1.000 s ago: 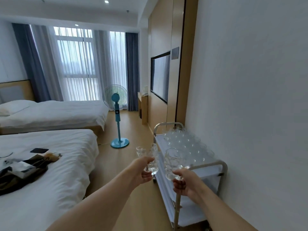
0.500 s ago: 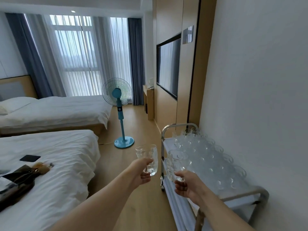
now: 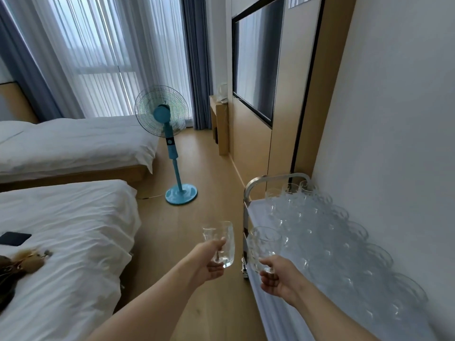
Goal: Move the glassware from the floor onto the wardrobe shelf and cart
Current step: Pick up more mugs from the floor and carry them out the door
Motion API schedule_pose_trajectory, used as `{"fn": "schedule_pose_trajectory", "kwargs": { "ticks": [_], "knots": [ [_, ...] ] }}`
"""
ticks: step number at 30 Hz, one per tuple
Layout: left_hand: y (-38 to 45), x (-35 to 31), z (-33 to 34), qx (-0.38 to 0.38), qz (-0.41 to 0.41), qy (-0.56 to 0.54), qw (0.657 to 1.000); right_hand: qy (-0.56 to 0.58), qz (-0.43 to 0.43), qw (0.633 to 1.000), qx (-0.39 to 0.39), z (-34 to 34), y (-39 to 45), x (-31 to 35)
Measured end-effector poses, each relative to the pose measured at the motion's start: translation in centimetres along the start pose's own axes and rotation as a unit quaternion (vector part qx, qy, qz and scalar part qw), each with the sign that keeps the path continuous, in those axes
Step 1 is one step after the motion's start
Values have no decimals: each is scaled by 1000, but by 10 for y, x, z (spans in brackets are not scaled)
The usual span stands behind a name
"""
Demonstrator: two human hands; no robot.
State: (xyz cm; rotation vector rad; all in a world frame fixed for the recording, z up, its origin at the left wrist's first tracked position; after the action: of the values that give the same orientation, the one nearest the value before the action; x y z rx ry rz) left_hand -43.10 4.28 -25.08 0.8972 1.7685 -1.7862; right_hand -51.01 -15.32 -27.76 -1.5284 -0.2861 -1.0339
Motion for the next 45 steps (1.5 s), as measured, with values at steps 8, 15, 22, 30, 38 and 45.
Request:
{"fn": "schedule_pose_trajectory", "kwargs": {
  "ticks": [8, 15, 22, 30, 38, 45],
  "knots": [
    [136, -62, -17, 57, -14, 23, 998, 79, 43, 993, -72, 62, 99, 22],
    [219, -110, -16, 141, -45, 114, 982, 144, 47, 972, -178, 106, 150, 25],
    [279, -137, 28, 180, -83, 149, 969, 240, 49, 939, -242, 101, 192, 33],
    [333, -140, 84, 197, -121, 140, 963, 240, 47, 939, -242, 78, 249, 46],
    [371, -141, 125, 221, -121, 173, 952, 285, 27, 926, -246, 77, 276, 47],
    [404, -144, 145, 273, -30, 326, 905, 253, 12, 901, -353, 87, 290, 49]
  ]
}}
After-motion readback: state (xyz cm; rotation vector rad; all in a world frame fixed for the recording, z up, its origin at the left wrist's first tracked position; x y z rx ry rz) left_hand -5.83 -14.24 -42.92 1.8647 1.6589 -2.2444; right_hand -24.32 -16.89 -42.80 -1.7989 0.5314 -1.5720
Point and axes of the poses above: each hand's wrist, its own y-axis towards the middle knuckle, its own z-axis out of the palm, x = y × z, the point moved 1 cm from there along y, towards the middle knuckle, and after that the axes turned 4 degrees about -x, right-handed, at the moved point
